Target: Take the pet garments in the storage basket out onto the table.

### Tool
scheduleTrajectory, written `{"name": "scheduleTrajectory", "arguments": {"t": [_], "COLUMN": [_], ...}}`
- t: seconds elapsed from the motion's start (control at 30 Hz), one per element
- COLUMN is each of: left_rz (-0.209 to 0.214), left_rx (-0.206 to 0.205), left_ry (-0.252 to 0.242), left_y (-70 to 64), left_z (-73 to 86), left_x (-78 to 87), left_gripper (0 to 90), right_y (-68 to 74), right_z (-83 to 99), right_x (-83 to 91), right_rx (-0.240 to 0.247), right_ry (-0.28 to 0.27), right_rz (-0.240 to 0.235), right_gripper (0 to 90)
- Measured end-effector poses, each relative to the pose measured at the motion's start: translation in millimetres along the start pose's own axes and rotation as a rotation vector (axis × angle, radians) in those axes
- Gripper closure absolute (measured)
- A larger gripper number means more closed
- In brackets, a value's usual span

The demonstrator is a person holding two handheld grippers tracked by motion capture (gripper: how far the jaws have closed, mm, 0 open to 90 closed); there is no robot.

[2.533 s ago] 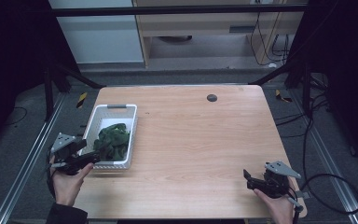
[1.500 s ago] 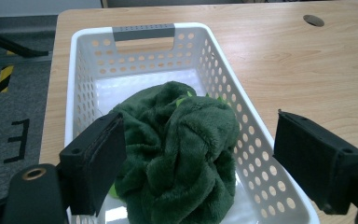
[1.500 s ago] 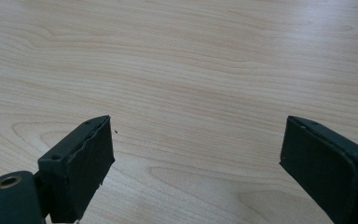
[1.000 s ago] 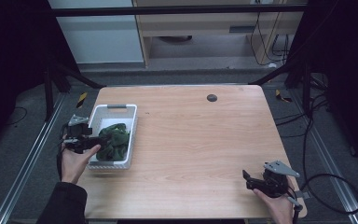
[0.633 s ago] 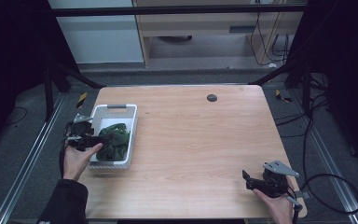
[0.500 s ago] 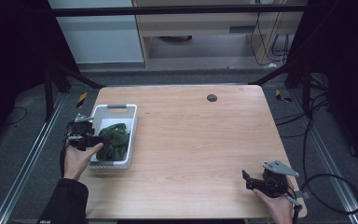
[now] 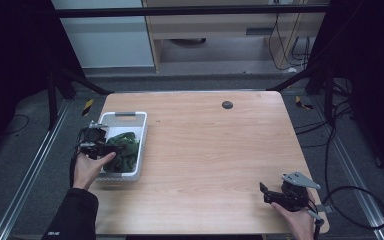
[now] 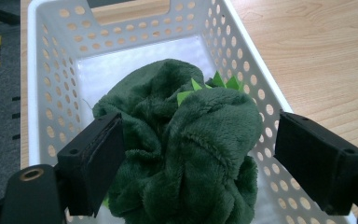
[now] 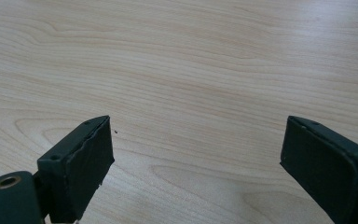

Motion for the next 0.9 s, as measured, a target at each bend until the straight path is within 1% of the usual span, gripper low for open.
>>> {"name": "scheduleTrajectory", "arguments": {"t": [0.23, 0.33, 0.43, 0.47, 0.53, 0.8, 0.9], "left_rz": [-0.004, 0.001, -0.003, -0.006, -0.005, -0.011, -0.012], "left_rx": [-0.008, -0.014, -0.024, -0.032, -0.028, -0.037, -0.048], "left_ry": [0.038, 0.051, 0.065, 0.071, 0.078, 0.111, 0.118], "left_y": [-2.0, -4.5, -6.0, -5.6, -6.3, -4.5, -4.9], "left_z": [2.8, 3.8, 4.8, 5.3, 5.9, 9.4, 9.9], "left_x": [-8.0, -11.1, -14.3, -15.5, -17.1, -23.5, -25.2], "left_gripper": [15.1, 15.1, 15.2, 15.2, 15.7, 19.0, 20.8], "right_y": [0.8, 0.7, 0.5, 0.6, 0.5, 1.5, 1.3], "right_z": [0.4, 0.3, 0.1, 0.3, 0.6, 1.4, 1.3], "right_x": [-0.6, -0.7, -0.9, -0.9, -1.1, -1.7, -1.8], "right_rx": [-0.002, -0.003, -0.001, -0.001, -0.001, -0.001, 0.000], "right_ry": [0.003, 0.003, 0.003, 0.004, 0.006, 0.012, 0.011], "right_rz": [-0.004, -0.004, -0.003, -0.004, -0.004, -0.012, -0.011], "right_gripper": [9.2, 9.2, 9.2, 9.2, 9.2, 8.9, 8.9]}}
Point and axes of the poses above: each handheld gripper's, and its own axes: x roughly backward along the jaws, z roughly out of its underside, y roughly to its left, the point moved 10 cm from there along -x, roughly forward along the jaws
